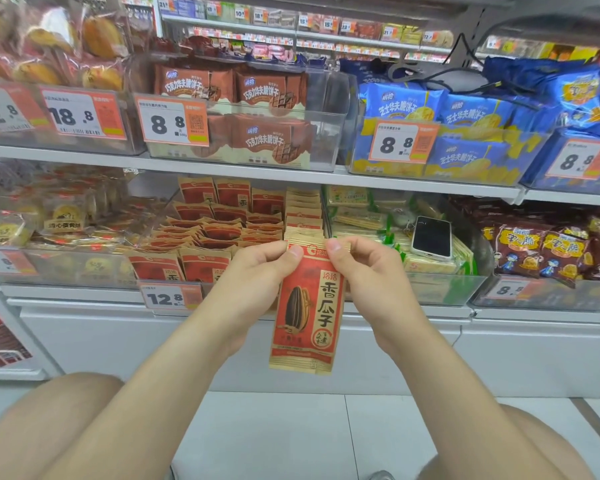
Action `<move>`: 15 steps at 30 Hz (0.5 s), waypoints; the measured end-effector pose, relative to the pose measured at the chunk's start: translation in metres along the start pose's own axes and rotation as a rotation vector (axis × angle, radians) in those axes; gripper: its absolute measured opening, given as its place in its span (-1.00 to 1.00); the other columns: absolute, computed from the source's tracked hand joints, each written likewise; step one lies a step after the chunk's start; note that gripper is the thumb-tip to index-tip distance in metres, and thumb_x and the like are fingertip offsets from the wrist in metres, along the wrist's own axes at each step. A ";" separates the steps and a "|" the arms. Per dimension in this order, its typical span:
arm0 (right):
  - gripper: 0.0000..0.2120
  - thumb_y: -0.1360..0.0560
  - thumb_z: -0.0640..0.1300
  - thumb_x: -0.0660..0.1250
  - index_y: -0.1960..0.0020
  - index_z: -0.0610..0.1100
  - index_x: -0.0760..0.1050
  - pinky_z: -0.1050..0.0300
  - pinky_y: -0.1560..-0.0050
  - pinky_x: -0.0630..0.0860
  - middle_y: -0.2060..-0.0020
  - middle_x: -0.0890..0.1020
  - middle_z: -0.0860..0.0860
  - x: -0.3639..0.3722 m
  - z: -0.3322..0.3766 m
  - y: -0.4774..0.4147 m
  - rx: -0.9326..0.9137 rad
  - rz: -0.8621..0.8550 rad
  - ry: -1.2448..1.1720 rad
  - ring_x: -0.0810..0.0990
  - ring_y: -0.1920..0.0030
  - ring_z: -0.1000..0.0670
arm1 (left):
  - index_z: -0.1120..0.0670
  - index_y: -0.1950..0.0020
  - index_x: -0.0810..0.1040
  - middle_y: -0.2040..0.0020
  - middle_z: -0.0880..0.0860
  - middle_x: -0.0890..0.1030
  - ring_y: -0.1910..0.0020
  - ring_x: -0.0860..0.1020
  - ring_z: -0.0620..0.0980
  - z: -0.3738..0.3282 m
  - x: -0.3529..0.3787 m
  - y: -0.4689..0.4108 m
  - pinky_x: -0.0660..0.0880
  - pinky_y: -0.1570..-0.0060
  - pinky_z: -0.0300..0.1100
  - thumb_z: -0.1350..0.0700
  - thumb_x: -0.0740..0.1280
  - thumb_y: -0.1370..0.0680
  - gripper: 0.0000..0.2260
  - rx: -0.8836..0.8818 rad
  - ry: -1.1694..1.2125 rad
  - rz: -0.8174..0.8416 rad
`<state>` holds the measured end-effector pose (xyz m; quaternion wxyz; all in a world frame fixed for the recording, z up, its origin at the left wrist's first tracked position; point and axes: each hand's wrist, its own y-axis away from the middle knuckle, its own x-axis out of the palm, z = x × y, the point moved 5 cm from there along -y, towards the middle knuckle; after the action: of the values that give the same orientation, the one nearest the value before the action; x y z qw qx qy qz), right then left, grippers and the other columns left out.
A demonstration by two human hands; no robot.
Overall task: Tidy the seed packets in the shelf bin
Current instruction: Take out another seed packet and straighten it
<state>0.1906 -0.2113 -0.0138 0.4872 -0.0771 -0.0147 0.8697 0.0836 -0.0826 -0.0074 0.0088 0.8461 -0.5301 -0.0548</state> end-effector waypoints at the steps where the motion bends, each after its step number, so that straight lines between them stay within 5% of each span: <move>1: -0.75 -0.71 0.00 0.33 -0.06 -0.14 0.68 -0.05 -0.04 0.69 0.11 0.79 -0.06 0.000 0.000 0.000 0.001 0.002 -0.001 0.79 0.04 -0.09 | -0.02 -0.23 0.71 -0.02 0.04 0.80 0.00 0.78 0.00 0.000 0.000 -0.001 0.64 -0.07 -0.04 -0.03 0.21 -0.78 -0.72 0.004 -0.004 -0.001; 7: -0.58 -0.79 0.03 0.10 -0.11 -0.11 0.70 -0.03 -0.09 0.68 0.11 0.79 -0.09 0.002 0.003 0.001 0.055 0.043 -0.025 0.78 0.03 -0.08 | -0.05 -0.23 0.70 0.02 0.02 0.80 0.08 0.78 -0.06 0.003 -0.003 -0.001 0.60 0.29 -0.32 -0.04 0.14 -0.80 -0.68 0.022 0.031 -0.038; 15: -0.59 -0.79 -0.01 0.12 -0.11 -0.12 0.73 -0.03 -0.16 0.63 0.04 0.80 -0.05 0.006 0.006 0.003 0.006 0.109 -0.051 0.76 -0.04 -0.09 | -0.02 -0.24 0.66 0.01 0.02 0.80 0.01 0.78 0.01 0.006 -0.007 -0.003 0.64 0.05 -0.11 0.00 0.22 -0.78 -0.78 0.048 0.196 -0.168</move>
<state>0.1841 -0.2075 -0.0090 0.4390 -0.0542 -0.0203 0.8966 0.0824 -0.0744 -0.0134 0.0355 0.8889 -0.4549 0.0404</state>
